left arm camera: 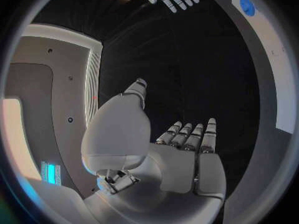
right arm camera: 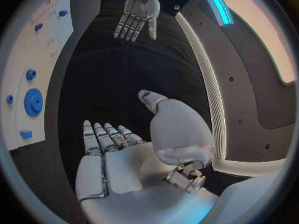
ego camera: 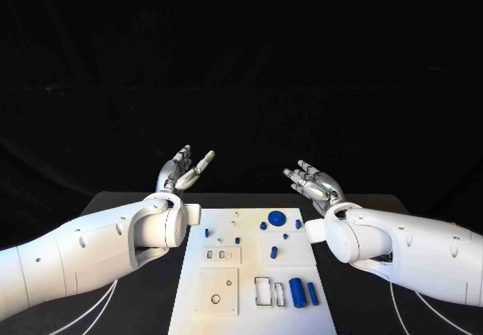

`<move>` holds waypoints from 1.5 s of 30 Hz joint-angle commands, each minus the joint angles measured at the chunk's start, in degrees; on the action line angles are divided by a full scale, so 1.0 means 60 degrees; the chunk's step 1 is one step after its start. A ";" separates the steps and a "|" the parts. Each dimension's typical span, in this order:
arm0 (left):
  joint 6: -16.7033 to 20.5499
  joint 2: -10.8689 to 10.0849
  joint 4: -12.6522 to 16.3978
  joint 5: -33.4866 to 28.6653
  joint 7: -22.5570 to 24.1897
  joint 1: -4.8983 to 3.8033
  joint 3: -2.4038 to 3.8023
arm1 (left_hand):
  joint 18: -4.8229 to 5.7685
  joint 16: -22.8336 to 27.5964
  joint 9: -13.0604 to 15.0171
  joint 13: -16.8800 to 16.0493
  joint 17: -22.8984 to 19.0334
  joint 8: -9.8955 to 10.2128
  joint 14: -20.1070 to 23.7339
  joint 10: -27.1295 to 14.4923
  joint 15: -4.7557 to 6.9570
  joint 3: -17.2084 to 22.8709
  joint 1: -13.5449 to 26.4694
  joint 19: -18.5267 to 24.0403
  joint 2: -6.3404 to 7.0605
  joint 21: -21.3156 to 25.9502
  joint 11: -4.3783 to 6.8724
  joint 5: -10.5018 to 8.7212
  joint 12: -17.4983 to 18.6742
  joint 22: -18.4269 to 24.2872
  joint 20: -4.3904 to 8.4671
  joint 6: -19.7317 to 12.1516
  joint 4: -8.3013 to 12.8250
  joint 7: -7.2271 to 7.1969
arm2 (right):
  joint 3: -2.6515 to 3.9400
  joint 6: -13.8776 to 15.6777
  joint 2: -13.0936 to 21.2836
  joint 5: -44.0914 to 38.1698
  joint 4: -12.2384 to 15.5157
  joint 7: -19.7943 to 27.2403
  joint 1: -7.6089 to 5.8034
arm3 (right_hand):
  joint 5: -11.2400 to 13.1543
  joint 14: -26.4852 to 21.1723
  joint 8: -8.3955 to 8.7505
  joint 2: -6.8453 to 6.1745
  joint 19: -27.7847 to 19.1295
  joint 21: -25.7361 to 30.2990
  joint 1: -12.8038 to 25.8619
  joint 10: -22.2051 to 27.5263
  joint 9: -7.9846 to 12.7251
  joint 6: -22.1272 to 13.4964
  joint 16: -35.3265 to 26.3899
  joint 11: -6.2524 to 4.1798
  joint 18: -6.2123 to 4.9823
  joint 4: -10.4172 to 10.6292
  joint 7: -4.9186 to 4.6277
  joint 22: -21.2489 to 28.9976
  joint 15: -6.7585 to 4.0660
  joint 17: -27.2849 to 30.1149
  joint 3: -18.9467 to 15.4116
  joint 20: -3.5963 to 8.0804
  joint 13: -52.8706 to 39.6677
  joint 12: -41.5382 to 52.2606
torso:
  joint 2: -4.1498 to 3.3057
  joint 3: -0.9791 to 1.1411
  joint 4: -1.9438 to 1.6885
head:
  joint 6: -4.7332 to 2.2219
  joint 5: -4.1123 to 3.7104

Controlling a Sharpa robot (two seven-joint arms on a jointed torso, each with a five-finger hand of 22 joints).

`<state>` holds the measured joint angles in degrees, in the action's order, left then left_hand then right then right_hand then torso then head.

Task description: Assemble the parts on the task board

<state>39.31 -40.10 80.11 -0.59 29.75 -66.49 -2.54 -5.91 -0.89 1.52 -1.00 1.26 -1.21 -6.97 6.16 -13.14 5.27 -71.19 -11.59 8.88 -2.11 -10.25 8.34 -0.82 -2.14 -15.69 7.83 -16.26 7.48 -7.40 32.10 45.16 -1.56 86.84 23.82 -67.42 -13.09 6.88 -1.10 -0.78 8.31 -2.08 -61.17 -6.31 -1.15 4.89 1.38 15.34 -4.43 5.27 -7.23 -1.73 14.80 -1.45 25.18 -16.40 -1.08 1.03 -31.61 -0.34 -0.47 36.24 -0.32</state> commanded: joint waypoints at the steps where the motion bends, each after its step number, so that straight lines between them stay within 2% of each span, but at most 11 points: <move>1: -0.0446 0.0027 0.0005 0.0080 0.0239 -0.0010 0.0006 | 0.0006 -0.0124 0.0064 -0.0046 0.0076 -0.0091 -0.0272 0.0257 -0.0288 0.0225 -0.0571 -0.0155 -0.0185 -0.0162 -0.0305 0.0048 -0.0079 -0.0074 -0.0169 0.0268 -0.0127 0.1153 | -0.0111 -0.1673 0.0008 -0.0535 -0.0067 -0.0652 -0.0143 | 0.0019 0.1668 -0.0415 -0.0194 0.1466 -0.0609 -0.1244 -0.1585 -0.0292 0.1190 0.0479 0.0088 -0.0135 -0.0711 -0.1675 -0.0314 0.0074 -0.0324 0.0350 -0.0066 -0.0173 0.0305 | -0.0001 -0.0002 -0.0003 | 0.0000 -0.0001; 4: -0.0446 0.0027 0.0005 0.0080 0.0239 -0.0010 0.0006 | 0.0186 -0.0427 0.0190 -0.0126 0.0295 -0.0256 -0.1345 0.1043 -0.0455 0.0468 -0.0748 -0.0714 -0.0419 -0.0513 -0.0623 -0.0004 -0.0188 -0.0248 -0.0160 0.0806 -0.0107 0.1437 | -0.0219 -0.1973 0.0015 -0.0605 -0.0113 -0.0776 -0.0252 | 0.0018 0.2973 -0.0773 -0.0315 0.2390 -0.0980 -0.1659 -0.2867 -0.0524 0.2164 0.0877 0.0043 -0.0263 -0.1035 -0.1647 -0.0479 -0.0053 -0.0559 0.0420 -0.0051 -0.0279 0.0544 | -0.0001 -0.0002 -0.0003 | 0.0000 -0.0001; 6: -0.0446 0.0027 0.0005 0.0080 0.0239 -0.0010 0.0006 | 0.0050 -0.0843 0.0420 -0.0290 0.0546 -0.0612 -0.2606 0.2453 -0.0257 0.0641 -0.0835 -0.1274 -0.0647 -0.0815 -0.0862 -0.0056 -0.0510 -0.0392 -0.0179 0.1829 -0.0074 0.1581 | -0.0252 -0.2065 0.0017 -0.0626 -0.0127 -0.0813 -0.0285 | 0.0036 0.4231 -0.1160 -0.0410 0.3230 -0.1291 -0.1905 -0.4376 -0.0761 0.3196 0.1242 -0.0081 -0.0422 -0.1237 -0.1605 -0.0596 -0.0202 -0.0760 0.0455 -0.0020 -0.0369 0.0803 | -0.0001 -0.0002 -0.0003 | 0.0000 -0.0001; 7: -0.0446 0.0027 0.0005 0.0080 0.0239 -0.0010 0.0006 | -0.0032 -0.1143 0.0521 -0.0367 0.0715 -0.0773 -0.3448 0.3156 -0.0169 0.0700 -0.0885 -0.1880 -0.0709 -0.1094 -0.0863 -0.0069 -0.0680 -0.0535 -0.0176 0.2282 -0.0058 0.1594 | -0.0257 -0.2078 0.0017 -0.0629 -0.0129 -0.0819 -0.0290 | 0.0032 0.4766 -0.1308 -0.0439 0.3742 -0.1478 -0.1970 -0.5004 -0.0849 0.3602 0.1390 -0.0125 -0.0492 -0.1286 -0.1608 -0.0671 -0.0279 -0.0840 0.0468 -0.0024 -0.0397 0.0897 | -0.0001 -0.0002 -0.0003 | 0.0000 -0.0001; 8: -0.1258 -0.0379 0.0113 0.0208 0.0201 -0.0013 0.0004 | -0.0242 -0.1620 0.0671 -0.0440 0.0971 -0.1016 -0.4790 0.4240 0.0012 0.0798 -0.1016 -0.3720 -0.0750 -0.1936 -0.0777 -0.0099 -0.0896 -0.0957 -0.0155 0.2960 -0.0024 0.1588 | -0.0255 -0.0530 0.0015 -0.4959 -0.0619 -0.0396 -0.0446 | 0.0030 0.5579 -0.1537 -0.0506 0.4788 -0.1884 -0.2091 -0.5991 -0.0985 0.4254 0.1600 -0.0209 -0.0627 -0.1383 -0.1567 -0.0833 -0.0387 -0.0951 0.0504 -0.0016 -0.0428 0.1019 | -0.0142 -0.0081 0.0015 | 0.0126 -0.0015; 9: -0.1358 -0.0410 0.0127 0.0260 0.0182 -0.0014 0.0004 | -0.0481 -0.2001 0.0974 -0.0589 0.1168 -0.1524 -0.5942 0.6340 0.0185 0.0955 -0.1232 -0.4506 -0.0765 -0.2353 -0.0654 -0.0113 -0.1382 -0.1097 -0.0144 0.4351 0.0041 0.1569 | -0.0253 -0.0441 0.0008 -0.5442 -0.0695 -0.0418 -0.0473 | 0.0035 0.6272 -0.1707 -0.0563 0.5194 -0.2065 -0.2164 -0.6822 -0.1087 0.4793 0.1776 -0.0291 -0.0746 -0.1440 -0.1526 -0.0875 -0.0501 -0.1034 0.0539 -0.0006 -0.0449 0.1069 | -0.0161 -0.0085 0.0013 | 0.0129 -0.0011; 12: -0.1510 -0.0489 0.0203 0.0413 0.0179 -0.0015 0.0005 | -0.0768 -0.2402 0.1314 -0.0494 0.1356 -0.2127 -0.7041 0.7249 0.0497 0.1199 -0.1535 -0.5586 -0.0681 -0.2948 -0.0419 -0.0124 -0.1445 -0.1261 -0.0053 0.5967 0.0158 0.1422 | -0.0250 -0.0373 0.0006 -0.6267 -0.0803 -0.0570 -0.0532 | 0.0069 0.6986 -0.2222 -0.0705 0.5844 -0.2359 -0.2276 -0.7496 -0.1382 0.6419 0.1939 -0.0484 -0.0950 -0.1541 -0.1341 -0.0942 -0.0727 -0.1075 0.0636 0.0032 -0.0430 0.0974 | -0.0234 -0.0081 0.0002 | 0.0136 -0.0003; 26: -0.2104 -0.1523 0.1699 0.0484 0.0137 -0.0123 0.0009 | -0.0769 -0.2614 0.1397 -0.0469 0.1713 -0.2383 -0.8285 0.8534 0.0903 0.1931 -0.1917 -0.6620 -0.0379 -0.3500 -0.0049 -0.0153 -0.1163 -0.1295 0.0367 0.6693 0.0377 0.1079 | -0.0234 -0.1595 -0.0050 -1.0048 -0.0827 -0.2824 -0.1065 | 0.0315 0.8827 -0.2440 -0.1110 0.6826 -0.3445 -0.2344 -0.9449 -0.1450 0.7700 0.2278 -0.1004 -0.0990 -0.1536 -0.0915 -0.1440 -0.1314 -0.1490 0.0797 0.0551 -0.0471 0.0560 | -0.0773 -0.0118 -0.0093 | 0.0126 -0.0027; 32: -0.2237 -0.1963 0.2404 0.0455 0.0077 -0.0291 0.0025 | -0.0770 -0.2659 0.1387 -0.0460 0.1800 -0.2372 -0.8495 0.8672 0.0957 0.2059 -0.1915 -0.6740 -0.0283 -0.3584 -0.0022 -0.0156 -0.1074 -0.1306 0.0422 0.6764 0.0402 0.1068 | -0.0230 -0.2682 -0.0195 -1.1982 -0.0842 -0.3782 -0.1346 | 0.0032 1.0123 -0.2396 -0.1715 0.7665 -0.4083 -0.1985 -0.9733 -0.1475 0.7807 0.3093 -0.1222 -0.1019 -0.1060 -0.0701 -0.1760 -0.1705 -0.2296 0.0385 0.0883 -0.0582 0.0495 | -0.1137 -0.0186 -0.0115 | 0.0111 -0.0122; 36: -0.2136 -0.2148 0.2755 0.0272 0.0172 -0.0375 0.0039 | -0.0764 -0.2654 0.1386 -0.0461 0.1808 -0.2372 -0.8502 0.8689 0.0955 0.2067 -0.1898 -0.6741 -0.0265 -0.3588 -0.0025 -0.0157 -0.1063 -0.1304 0.0424 0.6776 0.0397 0.1078 | -0.0230 -0.3033 -0.0249 -1.2860 -0.0785 -0.4188 -0.1437 | 0.0112 1.0662 -0.2427 -0.1843 0.8201 -0.4696 -0.2126 -0.9734 -0.1514 0.7877 0.3998 -0.1351 -0.0992 -0.0862 -0.0581 -0.2140 -0.1941 -0.3157 0.0142 0.1158 -0.0674 0.0534 | -0.1331 -0.0222 -0.0150 | 0.0061 -0.0311; 45: -0.2135 -0.2399 0.3226 0.0117 0.0193 -0.0490 0.0058 | -0.0744 -0.2572 0.1376 -0.0457 0.1817 -0.2352 -0.8418 0.8716 0.0926 0.2137 -0.1883 -0.6663 -0.0214 -0.3553 -0.0043 -0.0147 -0.0996 -0.1276 0.0414 0.6791 0.0409 0.1094 | -0.0231 -0.3554 -0.0488 -1.4378 -0.0797 -0.4691 -0.1486 | 0.0087 1.1279 -0.2561 -0.1975 0.8777 -0.5849 -0.2385 -0.9822 -0.1725 0.8034 0.5650 -0.1554 -0.0990 -0.0447 -0.0380 -0.2981 -0.2225 -0.4774 -0.0082 0.1476 -0.0944 0.0599 | -0.1732 -0.0287 -0.0281 | 0.0035 -0.0334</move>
<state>27.74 -54.50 99.11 0.92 30.16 -69.32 -2.25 -9.76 -16.64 9.79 -3.66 12.10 -15.32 -57.76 57.98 -7.38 17.82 -82.44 -51.82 7.03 -23.53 -10.44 7.76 -7.09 -9.85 -13.12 48.26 -13.75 12.29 -8.79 14.43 42.40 -80.90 82.10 -1.53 -76.29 -12.43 74.21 -16.16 -12.62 60.59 -36.90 -75.20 -65.31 -11.45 52.87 34.99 6.24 -9.78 2.31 -9.57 -19.44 1.43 -29.79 24.67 -7.47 -6.69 4.51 -40.91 -1.90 -1.77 36.45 -2.21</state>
